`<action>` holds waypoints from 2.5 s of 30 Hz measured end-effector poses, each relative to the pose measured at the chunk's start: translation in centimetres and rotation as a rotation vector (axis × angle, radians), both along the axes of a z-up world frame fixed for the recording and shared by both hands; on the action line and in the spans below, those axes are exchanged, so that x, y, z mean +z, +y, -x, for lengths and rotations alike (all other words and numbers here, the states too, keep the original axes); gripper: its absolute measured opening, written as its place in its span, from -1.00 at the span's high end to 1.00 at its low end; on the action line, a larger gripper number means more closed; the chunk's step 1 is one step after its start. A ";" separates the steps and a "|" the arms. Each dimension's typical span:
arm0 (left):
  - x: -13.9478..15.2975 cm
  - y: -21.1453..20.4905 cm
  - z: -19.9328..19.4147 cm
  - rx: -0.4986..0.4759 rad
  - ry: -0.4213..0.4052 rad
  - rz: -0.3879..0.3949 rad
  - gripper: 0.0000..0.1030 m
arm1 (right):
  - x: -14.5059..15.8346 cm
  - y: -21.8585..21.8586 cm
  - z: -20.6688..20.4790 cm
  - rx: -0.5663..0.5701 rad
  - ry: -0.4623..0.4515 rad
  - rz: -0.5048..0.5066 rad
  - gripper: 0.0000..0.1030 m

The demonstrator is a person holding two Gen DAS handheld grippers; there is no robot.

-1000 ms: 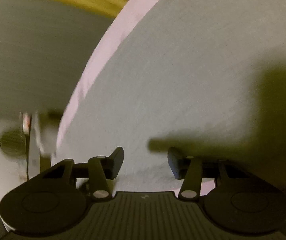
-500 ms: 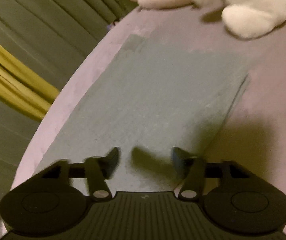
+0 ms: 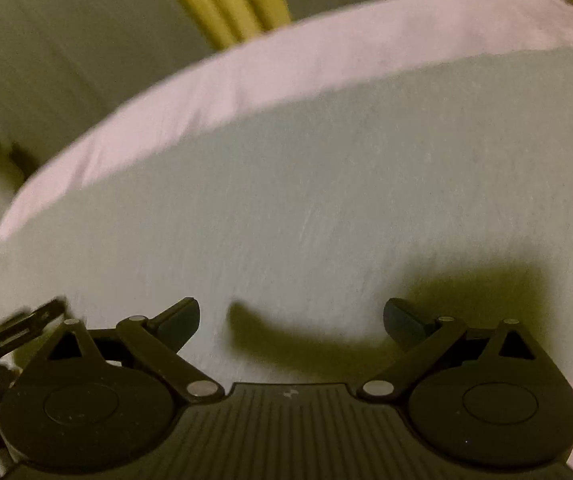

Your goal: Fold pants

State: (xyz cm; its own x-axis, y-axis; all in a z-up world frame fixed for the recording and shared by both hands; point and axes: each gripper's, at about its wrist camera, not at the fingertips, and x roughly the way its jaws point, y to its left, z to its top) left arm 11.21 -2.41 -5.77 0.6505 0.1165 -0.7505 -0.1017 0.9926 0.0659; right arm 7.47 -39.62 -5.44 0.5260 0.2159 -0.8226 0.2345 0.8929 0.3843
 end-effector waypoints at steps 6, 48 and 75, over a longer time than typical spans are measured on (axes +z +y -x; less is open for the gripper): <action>0.0 8.7 -2.8 0.323 -0.022 0.066 -0.96 | -2.0 -7.6 -1.1 -0.271 0.055 0.337 -0.92; -1.0 4.9 -1.2 0.194 0.035 0.074 -0.97 | -5.5 -17.5 16.4 -0.900 -0.325 -0.276 0.45; -0.4 6.1 -0.7 0.211 0.023 0.164 -0.97 | 10.4 1.5 2.4 -0.242 -0.496 0.327 0.81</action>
